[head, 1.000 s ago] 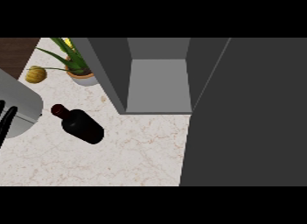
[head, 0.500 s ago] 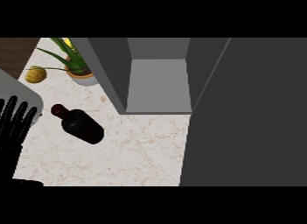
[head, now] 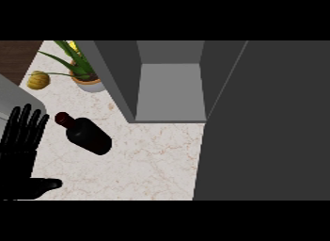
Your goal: Pick up the wine, place it into the cabinet and close the cabinet
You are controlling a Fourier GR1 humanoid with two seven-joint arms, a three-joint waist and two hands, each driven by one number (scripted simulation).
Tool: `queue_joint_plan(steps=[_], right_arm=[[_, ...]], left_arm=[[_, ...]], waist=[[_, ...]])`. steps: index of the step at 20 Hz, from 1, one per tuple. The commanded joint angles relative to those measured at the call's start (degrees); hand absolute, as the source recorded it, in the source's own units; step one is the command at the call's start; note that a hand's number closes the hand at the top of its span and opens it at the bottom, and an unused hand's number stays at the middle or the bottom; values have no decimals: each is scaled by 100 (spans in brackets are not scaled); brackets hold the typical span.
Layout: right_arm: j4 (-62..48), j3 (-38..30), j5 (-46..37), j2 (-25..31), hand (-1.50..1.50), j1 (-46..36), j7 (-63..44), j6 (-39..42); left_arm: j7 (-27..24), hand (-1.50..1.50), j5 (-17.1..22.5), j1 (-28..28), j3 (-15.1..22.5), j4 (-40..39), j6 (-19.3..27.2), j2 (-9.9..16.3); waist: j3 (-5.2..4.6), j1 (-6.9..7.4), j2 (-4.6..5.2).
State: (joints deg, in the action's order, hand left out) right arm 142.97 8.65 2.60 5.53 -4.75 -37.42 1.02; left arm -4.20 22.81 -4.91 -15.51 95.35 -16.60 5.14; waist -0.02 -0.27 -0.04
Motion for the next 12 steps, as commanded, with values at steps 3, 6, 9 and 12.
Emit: queue_joint_plan(steps=[3,6,9,12], right_arm=[[895,31,193,-13,-150,552,-147,69],[799,-189,380,69,-150,22,-467,-14],[709,-362,447,85,-150,367,-23,137],[1231,44,270,-10,-150,725,-247,77]], left_arm=[[-552,-150,-107,131,-109,-801,-273,68],[-953,-150,-456,-128,104,-961,-272,-159],[-1290,-150,-449,132,-44,-1563,-696,203],[-1089,-150,-481,544,33,-1727,-402,106]], waist=[[2,-9,-2],[0,14,-4],[2,-5,0],[2,-45,-8]])
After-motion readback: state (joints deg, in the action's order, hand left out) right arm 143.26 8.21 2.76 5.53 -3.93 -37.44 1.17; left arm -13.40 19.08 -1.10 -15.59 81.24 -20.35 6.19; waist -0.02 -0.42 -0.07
